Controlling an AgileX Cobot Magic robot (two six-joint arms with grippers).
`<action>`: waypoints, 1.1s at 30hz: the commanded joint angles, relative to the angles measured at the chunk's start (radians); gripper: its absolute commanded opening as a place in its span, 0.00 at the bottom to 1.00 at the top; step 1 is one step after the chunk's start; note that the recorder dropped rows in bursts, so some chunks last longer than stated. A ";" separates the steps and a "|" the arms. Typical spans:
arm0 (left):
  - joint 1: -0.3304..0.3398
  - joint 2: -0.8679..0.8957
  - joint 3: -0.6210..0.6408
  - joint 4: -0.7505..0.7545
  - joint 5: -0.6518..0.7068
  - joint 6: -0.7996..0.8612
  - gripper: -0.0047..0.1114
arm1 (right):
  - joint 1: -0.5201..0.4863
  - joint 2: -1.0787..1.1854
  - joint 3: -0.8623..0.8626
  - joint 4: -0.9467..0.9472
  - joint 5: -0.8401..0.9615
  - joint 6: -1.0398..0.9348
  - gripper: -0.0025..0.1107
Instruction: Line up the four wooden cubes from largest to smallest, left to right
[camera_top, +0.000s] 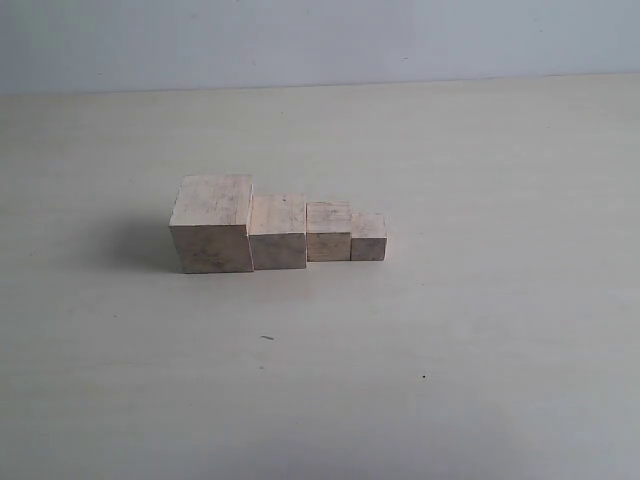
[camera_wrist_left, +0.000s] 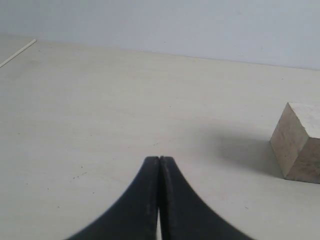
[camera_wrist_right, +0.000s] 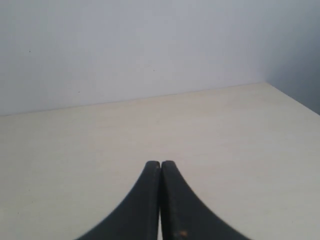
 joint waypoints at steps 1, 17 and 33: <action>0.000 -0.006 0.003 -0.001 -0.011 -0.008 0.04 | -0.004 -0.013 0.004 -0.028 0.059 -0.007 0.02; 0.000 -0.006 0.003 -0.001 -0.011 -0.008 0.04 | -0.004 -0.013 0.004 -0.028 0.103 -0.002 0.02; 0.000 -0.006 0.003 -0.001 -0.011 -0.008 0.04 | -0.004 -0.013 0.004 -0.028 0.103 -0.002 0.02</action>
